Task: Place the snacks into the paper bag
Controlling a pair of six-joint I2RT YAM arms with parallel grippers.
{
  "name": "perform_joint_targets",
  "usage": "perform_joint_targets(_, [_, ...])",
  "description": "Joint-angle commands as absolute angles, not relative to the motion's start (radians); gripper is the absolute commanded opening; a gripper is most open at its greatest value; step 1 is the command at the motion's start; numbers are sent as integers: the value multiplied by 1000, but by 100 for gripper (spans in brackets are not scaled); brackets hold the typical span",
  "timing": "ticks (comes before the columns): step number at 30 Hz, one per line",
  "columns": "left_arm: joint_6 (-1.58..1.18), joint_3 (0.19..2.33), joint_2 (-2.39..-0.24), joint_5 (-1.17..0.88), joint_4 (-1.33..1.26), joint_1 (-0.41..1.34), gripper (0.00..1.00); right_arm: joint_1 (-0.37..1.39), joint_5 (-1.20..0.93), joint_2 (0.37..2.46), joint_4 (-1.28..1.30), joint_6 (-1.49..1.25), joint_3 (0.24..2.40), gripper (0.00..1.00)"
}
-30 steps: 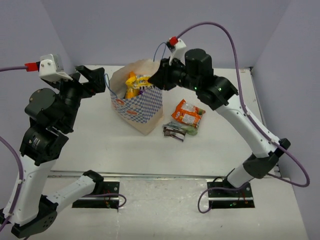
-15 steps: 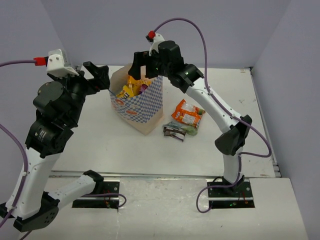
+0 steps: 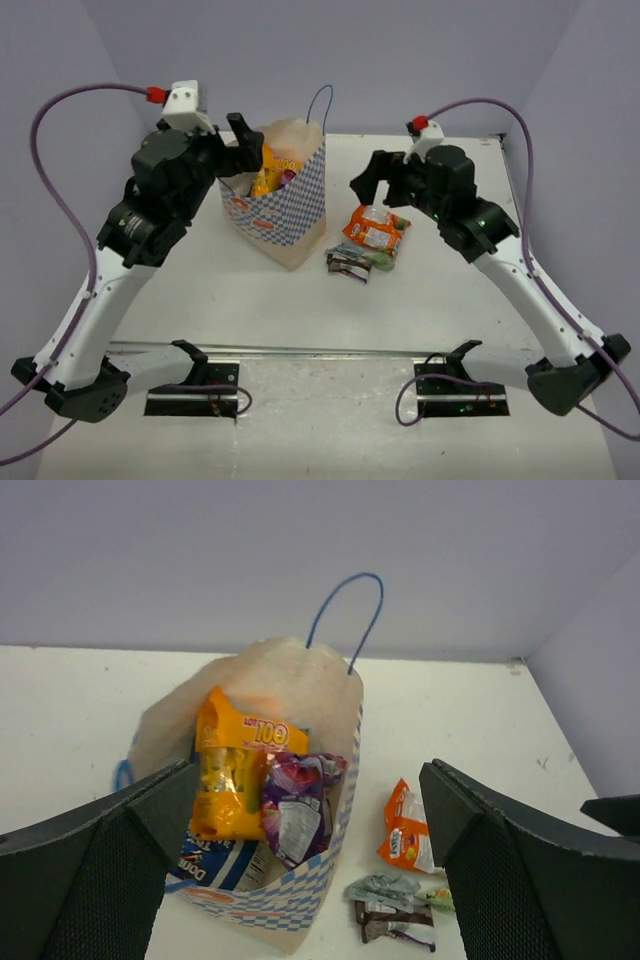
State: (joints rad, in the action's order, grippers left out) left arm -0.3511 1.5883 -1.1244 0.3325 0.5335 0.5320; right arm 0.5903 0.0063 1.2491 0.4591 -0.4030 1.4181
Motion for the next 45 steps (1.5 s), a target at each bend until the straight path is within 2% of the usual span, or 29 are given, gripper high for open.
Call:
perform_joint_targets(1, [-301,1635,-1221,363,497,615,100,493,6,1172,462,-468,1260,99])
perform_joint_targets(5, [-278,1700,-1345,376,454,719,100,430,-32,1129,491,-453,1132,99])
perform_joint_targets(13, [-298,1787,-1471,281,411,729,100,426,-77,1193,433,-315,954,99])
perform_joint_targets(23, [-290,1720,-1387,314,434,729,100,425,-110,1319,425,-359,946,98])
perform_joint_targets(33, [-235,1621,-1252,432,423,729,100,426,-118,1453,416,-403,936,97])
perform_joint_targets(35, [-218,1623,-1250,437,422,729,100,425,-114,1463,402,-403,922,92])
perform_joint_targets(41, [-181,1632,-1253,446,410,729,100,428,-115,1505,351,-400,911,85])
perform_joint_targets(42, [-175,1638,-1258,451,410,729,100,429,-115,1506,351,-393,914,79])
perform_joint_targets(43, [-169,1643,-1259,456,411,729,100,430,-109,1509,354,-393,917,67])
perform_joint_targets(45, [-147,1660,-1261,480,413,729,100,431,-110,1520,367,-390,920,59])
